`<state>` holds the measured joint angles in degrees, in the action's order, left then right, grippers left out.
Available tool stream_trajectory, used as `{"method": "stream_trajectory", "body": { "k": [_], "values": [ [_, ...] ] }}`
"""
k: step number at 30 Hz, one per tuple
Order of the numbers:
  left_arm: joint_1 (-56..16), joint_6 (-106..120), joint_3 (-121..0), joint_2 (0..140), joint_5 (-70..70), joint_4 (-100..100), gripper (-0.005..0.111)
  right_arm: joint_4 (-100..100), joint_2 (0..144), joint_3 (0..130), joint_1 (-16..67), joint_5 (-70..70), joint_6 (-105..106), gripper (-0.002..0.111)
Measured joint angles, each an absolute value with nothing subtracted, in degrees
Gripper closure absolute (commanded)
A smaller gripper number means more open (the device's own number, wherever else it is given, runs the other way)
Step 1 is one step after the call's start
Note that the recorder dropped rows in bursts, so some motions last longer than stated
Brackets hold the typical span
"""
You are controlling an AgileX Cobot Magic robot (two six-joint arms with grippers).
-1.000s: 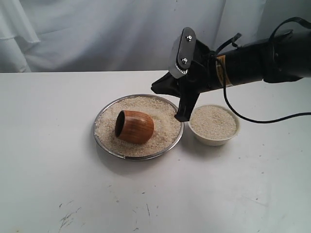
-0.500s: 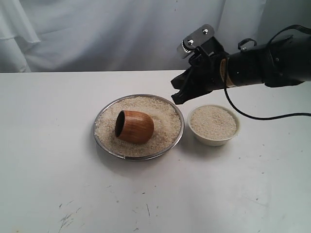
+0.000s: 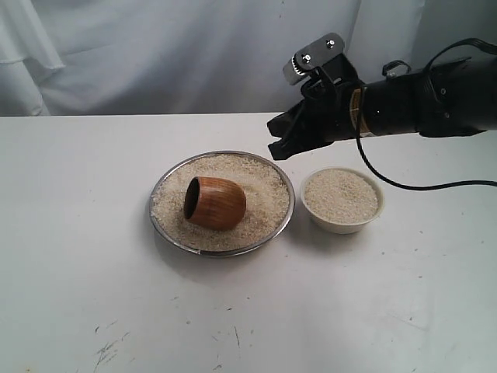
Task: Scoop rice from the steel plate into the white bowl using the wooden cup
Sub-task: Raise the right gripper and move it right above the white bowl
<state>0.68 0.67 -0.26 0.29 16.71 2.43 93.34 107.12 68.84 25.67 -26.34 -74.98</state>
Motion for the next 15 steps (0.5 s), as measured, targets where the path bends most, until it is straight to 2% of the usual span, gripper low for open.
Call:
{"method": "stream_trajectory", "body": {
  "k": [4, 9, 15],
  "values": [
    [0.7, 0.7, -0.3, 0.3, 16.7, 2.4, 0.107, 87.7, 107.1, 68.5, 25.7, -29.8, -68.4, 0.108],
    [0.7, 0.7, -0.3, 0.3, 16.7, 2.4, 0.107, 65.7, 107.1, 66.5, 25.7, -29.7, -48.1, 0.108],
    [0.7, 0.7, -0.3, 0.3, 16.7, 2.4, 0.107, 45.0, 107.1, 65.8, 28.0, -18.3, -24.7, 0.108]
  ]
}}
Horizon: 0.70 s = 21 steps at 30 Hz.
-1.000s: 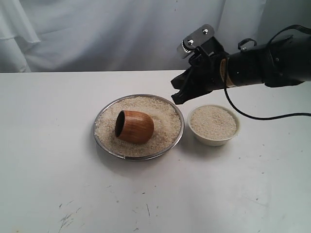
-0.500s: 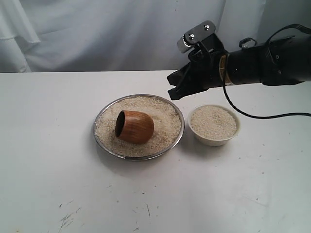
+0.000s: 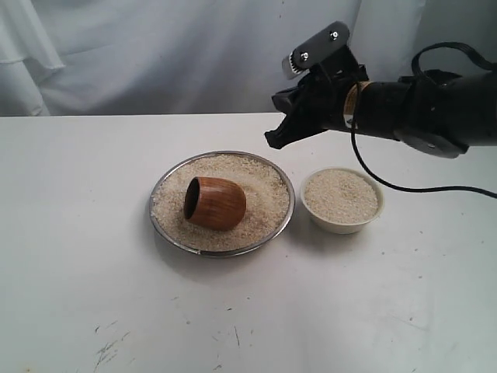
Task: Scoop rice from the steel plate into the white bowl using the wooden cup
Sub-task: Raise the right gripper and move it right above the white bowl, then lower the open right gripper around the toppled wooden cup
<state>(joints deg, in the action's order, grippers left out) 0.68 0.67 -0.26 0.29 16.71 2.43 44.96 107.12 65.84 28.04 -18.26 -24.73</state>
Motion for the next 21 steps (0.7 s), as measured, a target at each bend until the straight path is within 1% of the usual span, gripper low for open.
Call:
{"method": "stream_trajectory", "body": {
  "k": [4, 6, 12, 15, 21],
  "values": [
    [0.7, 0.7, -0.3, 0.3, 16.7, 2.4, 0.107, 31.0, 106.5, 65.7, 30.1, -8.8, -4.4, 0.108],
    [0.7, 0.7, -0.3, 0.3, 16.7, 2.4, 0.107, 27.8, 105.4, 65.7, 31.2, -5.1, 2.6, 0.108],
    [0.7, 0.7, -0.3, 0.3, 16.7, 2.4, 0.107, 20.3, 102.4, 66.3, 33.1, 5.9, 15.2, 0.108],
    [0.7, 0.7, -0.3, 0.3, 16.7, 2.4, 0.107, 11.1, 102.1, 67.7, 33.1, 12.0, 24.8, 0.108],
    [0.7, 0.7, -0.3, 0.3, 16.7, 2.4, 0.107, -11.9, 102.1, 72.0, 33.1, 23.3, 53.0, 0.108]
  ]
}}
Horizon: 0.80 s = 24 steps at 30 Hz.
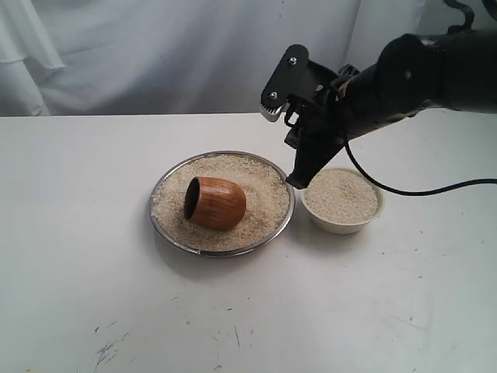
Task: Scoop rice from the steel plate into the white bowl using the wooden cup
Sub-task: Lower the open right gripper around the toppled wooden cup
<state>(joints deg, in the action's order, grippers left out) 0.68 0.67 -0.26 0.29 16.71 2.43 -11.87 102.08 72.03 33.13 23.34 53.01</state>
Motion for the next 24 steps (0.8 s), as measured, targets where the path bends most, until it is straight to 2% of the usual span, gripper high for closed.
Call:
{"method": "stream_trajectory", "body": {
  "k": [4, 16, 24],
  "values": [
    [0.7, 0.7, -0.3, 0.3, 16.7, 2.4, 0.107, -15.6, 102.0, 72.9, 33.1, 25.1, 62.8, 0.108],
    [0.7, 0.7, -0.3, 0.3, 16.7, 2.4, 0.107, -19.3, 106.8, 73.8, 31.3, 23.9, 72.0, 0.108],
    [0.7, 0.7, -0.3, 0.3, 16.7, 2.4, 0.107, -30.7, 112.2, 81.6, 26.3, 41.0, 86.8, 0.108]
  ]
}}
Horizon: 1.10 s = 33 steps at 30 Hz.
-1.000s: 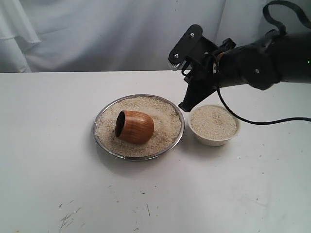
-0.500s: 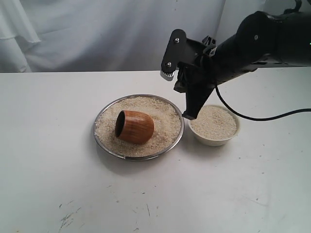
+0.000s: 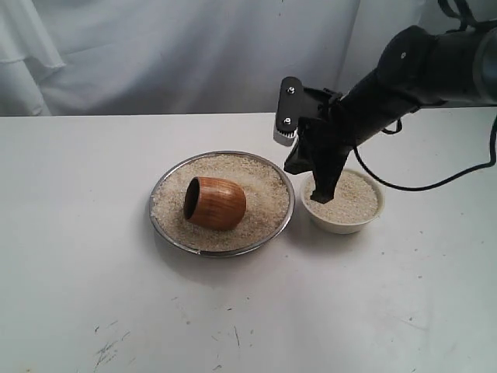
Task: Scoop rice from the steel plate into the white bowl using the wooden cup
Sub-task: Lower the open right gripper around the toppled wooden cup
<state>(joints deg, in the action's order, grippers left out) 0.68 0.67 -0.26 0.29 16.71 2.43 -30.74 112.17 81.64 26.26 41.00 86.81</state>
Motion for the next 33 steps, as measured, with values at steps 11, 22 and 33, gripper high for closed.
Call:
{"method": "stream_trajectory", "body": {
  "k": [11, 22, 33],
  "values": [
    [0.7, 0.7, -0.3, 0.3, 16.7, 2.4, 0.107, -40.7, 112.7, 87.5, 25.0, 52.8, 92.0, 0.107],
    [0.7, 0.7, -0.3, 0.3, 16.7, 2.4, 0.107, -42.7, 115.7, 87.5, 28.5, 53.5, 91.3, 0.014],
    [0.7, 0.7, -0.3, 0.3, 16.7, 2.4, 0.107, -45.3, 121.4, 87.5, 30.6, 48.0, 93.1, 0.014]
  ]
}}
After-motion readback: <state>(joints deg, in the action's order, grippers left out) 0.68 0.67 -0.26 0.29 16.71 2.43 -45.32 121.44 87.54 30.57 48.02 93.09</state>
